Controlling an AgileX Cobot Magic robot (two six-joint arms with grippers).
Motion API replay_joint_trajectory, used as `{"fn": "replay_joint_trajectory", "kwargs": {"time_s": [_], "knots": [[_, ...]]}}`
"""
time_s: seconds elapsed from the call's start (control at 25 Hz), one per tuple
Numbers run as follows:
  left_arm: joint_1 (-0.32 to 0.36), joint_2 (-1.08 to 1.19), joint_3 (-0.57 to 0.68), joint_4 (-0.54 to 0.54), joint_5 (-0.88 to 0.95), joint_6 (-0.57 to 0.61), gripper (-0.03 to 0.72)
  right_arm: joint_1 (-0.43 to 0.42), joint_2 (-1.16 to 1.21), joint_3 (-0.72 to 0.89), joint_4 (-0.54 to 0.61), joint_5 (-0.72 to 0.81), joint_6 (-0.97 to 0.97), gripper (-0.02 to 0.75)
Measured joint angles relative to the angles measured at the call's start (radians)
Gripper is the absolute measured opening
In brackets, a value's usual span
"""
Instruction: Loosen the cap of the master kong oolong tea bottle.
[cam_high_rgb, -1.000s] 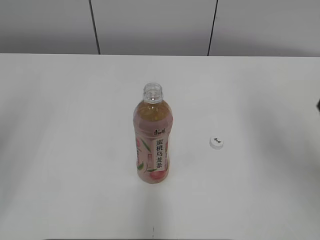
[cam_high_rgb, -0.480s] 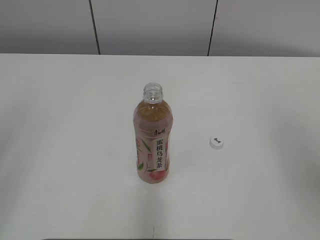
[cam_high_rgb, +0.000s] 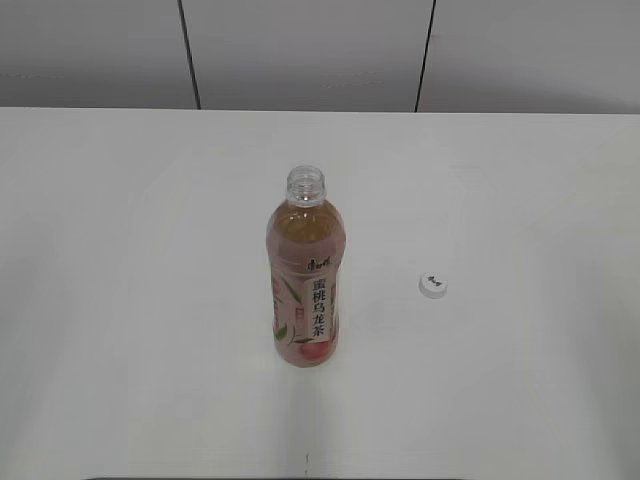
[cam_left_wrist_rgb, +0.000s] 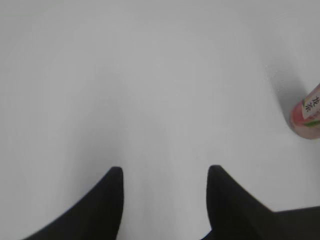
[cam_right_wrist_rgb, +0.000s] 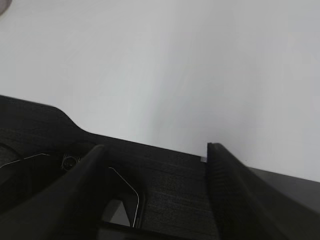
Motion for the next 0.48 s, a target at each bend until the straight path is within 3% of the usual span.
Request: {"fn": "replay_joint_trajectory", "kwargs": {"time_s": [0.48], "knots": [[-0.014, -0.252, 0.023, 0.116, 0.057, 0.000, 0.307, 0.000, -0.333, 0.116, -0.017, -0.054, -0.006, 0.461]]}}
